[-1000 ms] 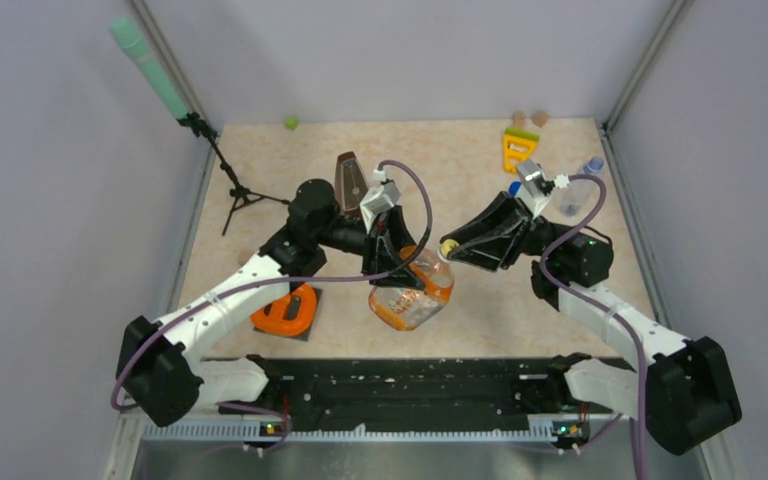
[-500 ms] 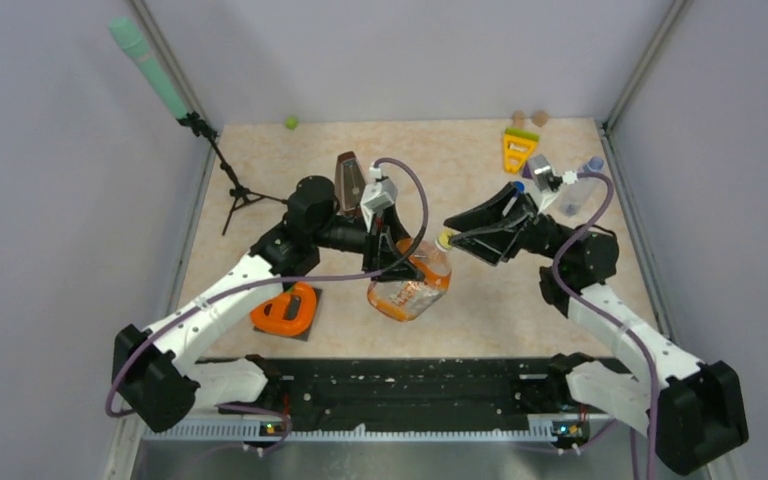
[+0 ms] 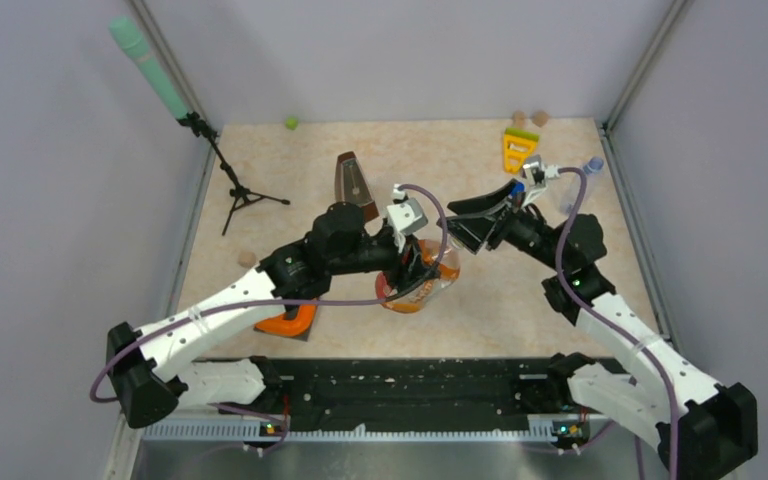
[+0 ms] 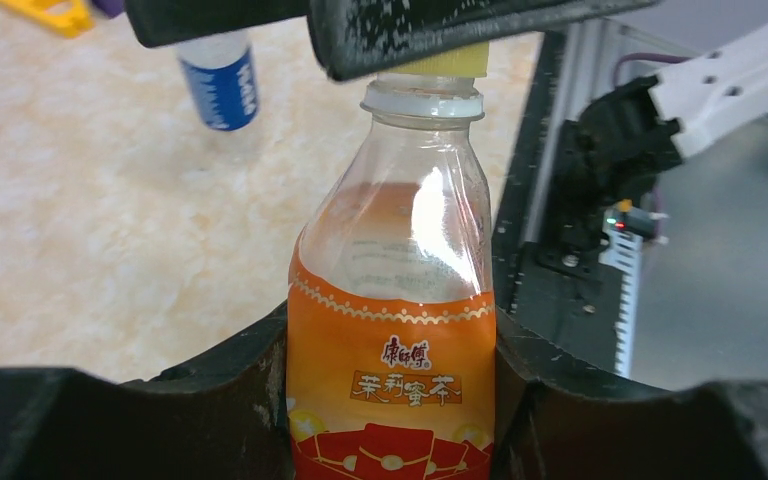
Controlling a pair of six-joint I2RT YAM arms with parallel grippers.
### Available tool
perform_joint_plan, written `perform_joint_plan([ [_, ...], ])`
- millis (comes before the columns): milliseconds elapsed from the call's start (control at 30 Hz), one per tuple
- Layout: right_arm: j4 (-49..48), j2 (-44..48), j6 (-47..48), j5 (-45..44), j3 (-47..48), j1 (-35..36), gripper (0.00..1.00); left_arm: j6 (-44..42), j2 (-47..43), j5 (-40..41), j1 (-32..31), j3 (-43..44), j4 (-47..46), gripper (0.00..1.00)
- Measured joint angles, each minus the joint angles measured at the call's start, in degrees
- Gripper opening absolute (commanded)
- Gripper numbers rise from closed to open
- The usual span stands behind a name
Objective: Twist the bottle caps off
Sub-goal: Unscrew the bottle cap from the plastic bottle.
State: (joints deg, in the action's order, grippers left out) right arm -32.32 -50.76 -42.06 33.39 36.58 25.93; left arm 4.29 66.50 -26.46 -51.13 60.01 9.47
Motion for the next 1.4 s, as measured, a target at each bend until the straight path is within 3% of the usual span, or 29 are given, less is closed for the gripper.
perform_joint_plan([
  [200,3.48,-1.16,1.07,-2.34,0.61,1.31,0.73,-1.49,0.31,17.86,-4.55,0.0,1.64,0.0],
  [400,4.96,-2.45,0.92,-2.25,0.7,1.33,0.71,-2.56,0.59,27.17,-5.16,0.0,2.23,0.0],
  [633,7.26,-4.26,0.7,-1.77,2.64,1.33,0.64,-4.37,0.55,31.04,-5.66,0.0,2.34,0.0],
  [967,7.65,-6.27,-1.25,-2.19,2.97,1.33,0.68,-5.77,0.13,33.48,-6.32,0.0,2.8,0.0],
  [1333,9.68,-3.98,0.46,-5.25,2.97,1.66,0.53,-5.97,-2.29,34.8,-6.4,-0.59,2.99,0.0],
  [1400,8.87,-4.0,0.02,-4.61,2.93,1.66,0.59,-5.97,-2.56,34.95,-6.34,-0.61,2.95,0.0],
])
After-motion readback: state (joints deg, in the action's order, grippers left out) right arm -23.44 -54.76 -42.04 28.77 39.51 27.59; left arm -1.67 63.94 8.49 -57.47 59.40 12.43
